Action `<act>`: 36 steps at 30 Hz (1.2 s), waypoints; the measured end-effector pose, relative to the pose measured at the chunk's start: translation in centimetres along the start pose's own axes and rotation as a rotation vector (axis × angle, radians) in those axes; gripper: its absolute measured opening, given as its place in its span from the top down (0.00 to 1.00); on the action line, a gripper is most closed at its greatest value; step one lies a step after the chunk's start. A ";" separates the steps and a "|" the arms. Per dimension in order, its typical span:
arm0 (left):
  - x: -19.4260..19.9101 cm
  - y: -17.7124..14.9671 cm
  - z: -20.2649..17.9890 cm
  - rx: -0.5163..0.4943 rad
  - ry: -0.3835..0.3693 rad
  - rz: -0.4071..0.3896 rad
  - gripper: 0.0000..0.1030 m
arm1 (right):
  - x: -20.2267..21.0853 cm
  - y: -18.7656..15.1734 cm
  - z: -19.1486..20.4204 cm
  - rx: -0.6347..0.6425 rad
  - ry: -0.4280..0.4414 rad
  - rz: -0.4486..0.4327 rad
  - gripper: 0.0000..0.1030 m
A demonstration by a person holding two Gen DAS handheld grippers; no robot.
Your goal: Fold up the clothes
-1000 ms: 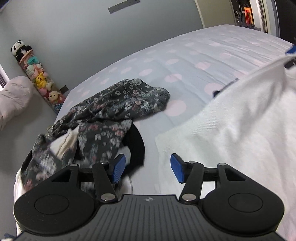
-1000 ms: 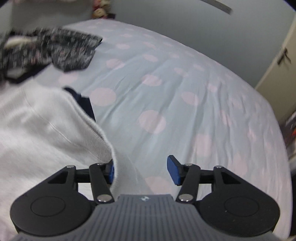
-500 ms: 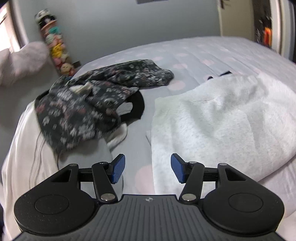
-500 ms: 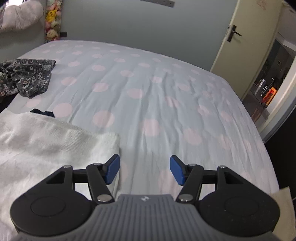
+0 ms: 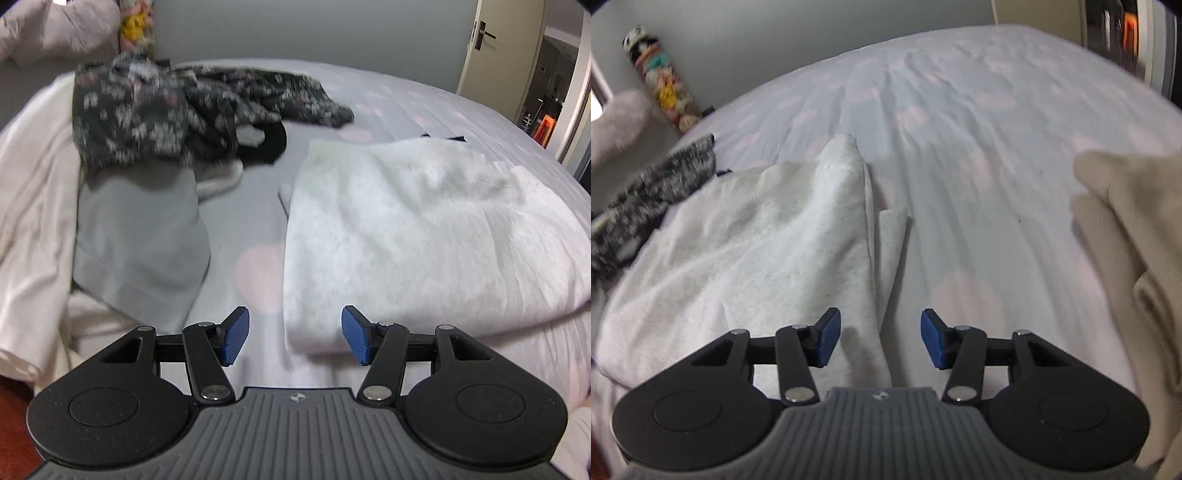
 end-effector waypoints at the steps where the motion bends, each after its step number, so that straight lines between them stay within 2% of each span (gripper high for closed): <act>1: -0.2 -0.2 0.4 0.018 -0.001 0.008 0.48 | -0.1 -0.1 0.0 -0.006 0.014 0.008 0.49; 4: -0.9 -0.7 1.7 0.104 -0.024 0.017 0.48 | -1.3 -0.5 0.2 -0.006 0.033 0.054 0.49; 9: -2.4 -0.4 3.4 0.266 -0.179 -0.003 0.48 | -2.6 -0.6 -0.4 -0.064 0.088 0.092 0.49; 10: -2.8 -0.2 3.6 0.292 -0.211 -0.008 0.53 | -2.8 -0.7 -0.6 -0.086 0.114 0.104 0.65; 11: -3.1 -0.2 3.6 0.314 -0.241 -0.005 0.71 | -2.9 -0.7 -0.8 -0.103 0.144 0.110 0.80; 12: -3.3 -0.1 3.6 0.326 -0.267 0.001 0.78 | -2.7 -0.7 -0.7 -0.103 0.148 0.103 0.90; 14: -3.2 0.2 3.3 0.310 -0.250 -0.001 0.89 | -1.9 -0.5 -0.4 -0.089 0.140 0.081 0.92; 15: -3.0 0.4 3.1 0.295 -0.245 -0.001 0.92 | -1.3 -0.3 -0.2 -0.079 0.137 0.070 0.93; 22: 0.7 3.3 2.2 0.184 -0.230 -0.054 0.95 | 4.3 1.1 1.3 -0.027 0.165 -0.013 0.95; 24: 1.0 3.8 2.0 0.159 -0.209 -0.032 0.95 | 5.4 1.0 1.4 -0.009 0.149 -0.002 0.95; 26: 0.5 3.7 2.1 0.132 -0.184 0.003 0.95 | 5.2 0.2 1.4 0.046 0.086 0.028 0.95; 30: -1.7 2.3 2.4 0.133 -0.144 0.080 0.95 | 2.0 -1.6 -0.1 0.041 0.002 0.095 0.95; 36: -4.4 0.9 2.9 0.165 -0.097 0.113 0.95 | -1.5 -1.5 0.0 0.085 -0.065 0.196 0.95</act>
Point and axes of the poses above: each gripper's, at about its wrist camera, not at the fingertips, and x roughly against the way its jaws point, z to its left, y to its top, the point moved 2 cm from there along -x, roughly the way its jaws point, and after that the axes turned 2 degrees about -z, right-handed, at the moved point
